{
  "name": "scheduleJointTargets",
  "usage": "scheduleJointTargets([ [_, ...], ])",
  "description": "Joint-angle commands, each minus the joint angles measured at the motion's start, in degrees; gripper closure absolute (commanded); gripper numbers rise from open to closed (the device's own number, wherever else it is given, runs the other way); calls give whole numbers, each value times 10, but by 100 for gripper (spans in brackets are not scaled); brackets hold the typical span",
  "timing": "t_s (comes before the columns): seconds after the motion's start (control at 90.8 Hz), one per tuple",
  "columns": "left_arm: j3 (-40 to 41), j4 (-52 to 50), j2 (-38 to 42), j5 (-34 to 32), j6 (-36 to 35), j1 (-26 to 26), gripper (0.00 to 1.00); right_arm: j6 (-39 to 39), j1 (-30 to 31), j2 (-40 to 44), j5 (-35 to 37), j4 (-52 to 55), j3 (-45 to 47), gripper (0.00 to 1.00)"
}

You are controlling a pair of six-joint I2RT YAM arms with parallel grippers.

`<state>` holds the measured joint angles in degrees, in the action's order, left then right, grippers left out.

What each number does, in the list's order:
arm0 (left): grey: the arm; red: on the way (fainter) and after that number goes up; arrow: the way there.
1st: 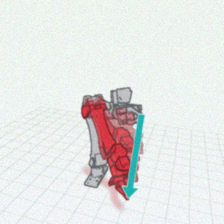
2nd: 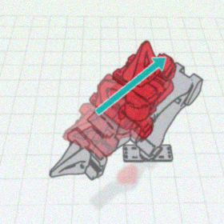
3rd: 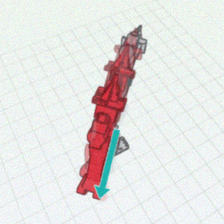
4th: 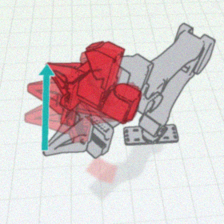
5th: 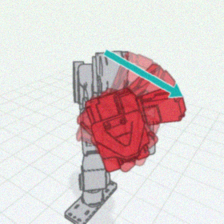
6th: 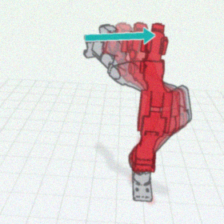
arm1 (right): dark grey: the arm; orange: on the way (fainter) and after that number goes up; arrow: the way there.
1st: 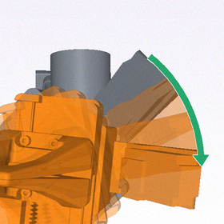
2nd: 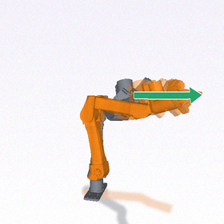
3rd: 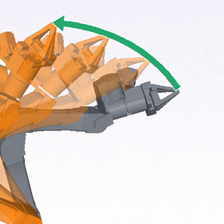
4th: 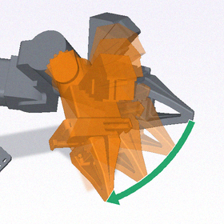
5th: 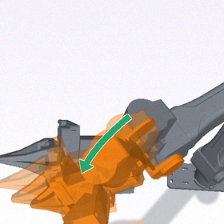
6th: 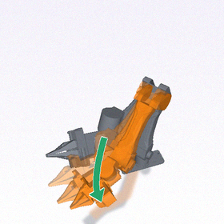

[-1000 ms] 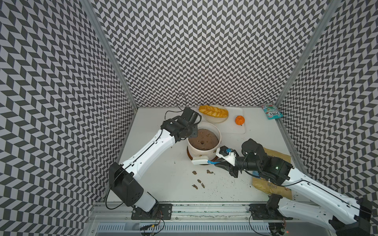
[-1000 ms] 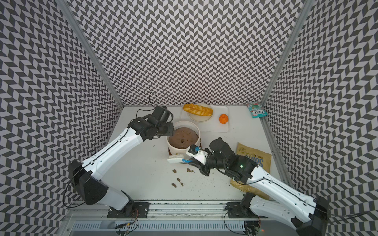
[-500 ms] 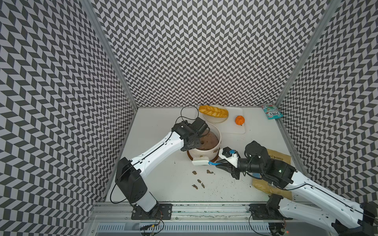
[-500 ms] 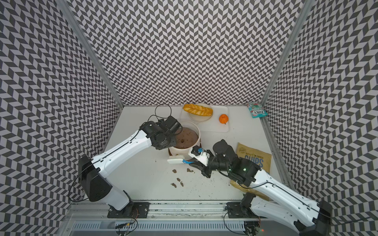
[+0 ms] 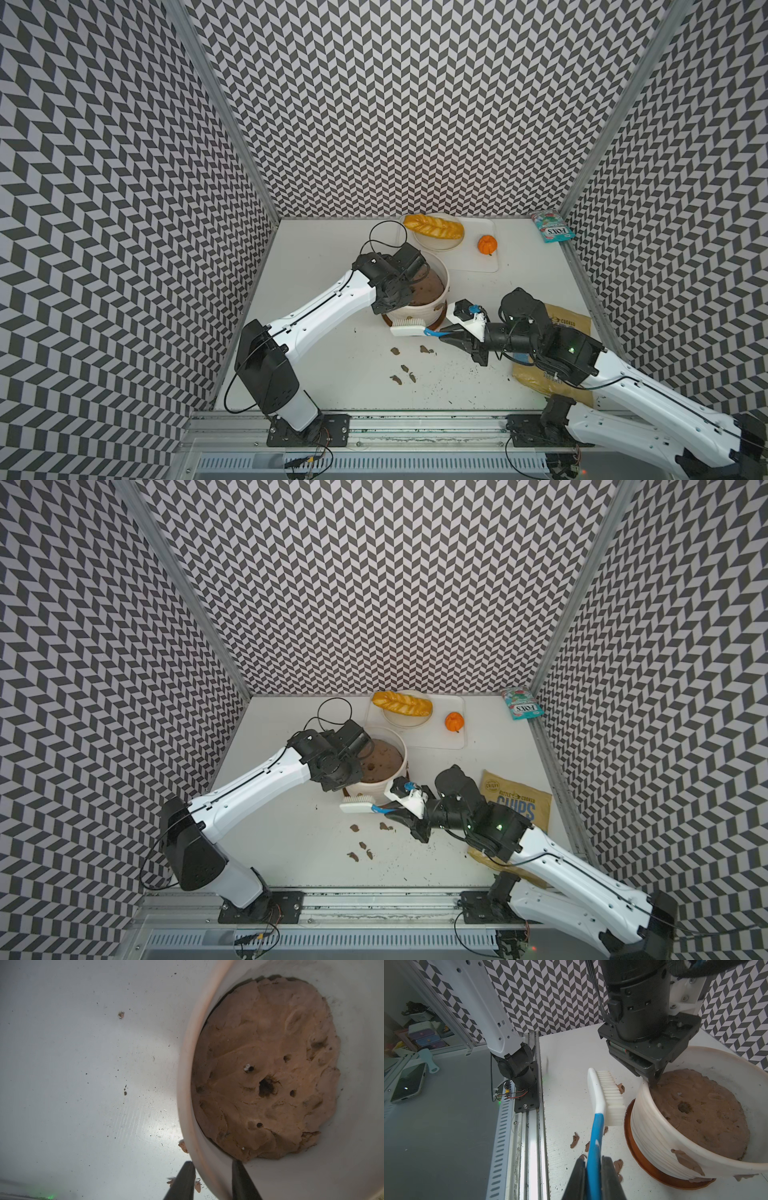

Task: Scrub the dried mud off the ceramic pot
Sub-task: Rotate the pot on the tray.

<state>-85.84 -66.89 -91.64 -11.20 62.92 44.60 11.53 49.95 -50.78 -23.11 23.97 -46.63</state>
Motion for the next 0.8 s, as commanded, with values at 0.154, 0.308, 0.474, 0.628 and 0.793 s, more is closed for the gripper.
scheduleJointTargets([
  [0.154, -6, -8, -25, 9, 1, 1, 77, -12, -1, 11, -13, -40, 8, 100],
  [0.308, -7, -12, -44, 11, -6, 0, 77, -14, -2, 11, -12, -40, 9, 100],
  [0.474, -20, -24, -58, 4, -13, -5, 73, -16, -1, 11, -13, -43, 12, 100],
  [0.628, -17, -27, -61, 5, -15, -12, 68, -16, -1, 8, -14, -44, 12, 100],
  [0.793, -16, -24, -68, 10, -13, -12, 70, -16, -1, 5, -15, -48, 16, 100],
])
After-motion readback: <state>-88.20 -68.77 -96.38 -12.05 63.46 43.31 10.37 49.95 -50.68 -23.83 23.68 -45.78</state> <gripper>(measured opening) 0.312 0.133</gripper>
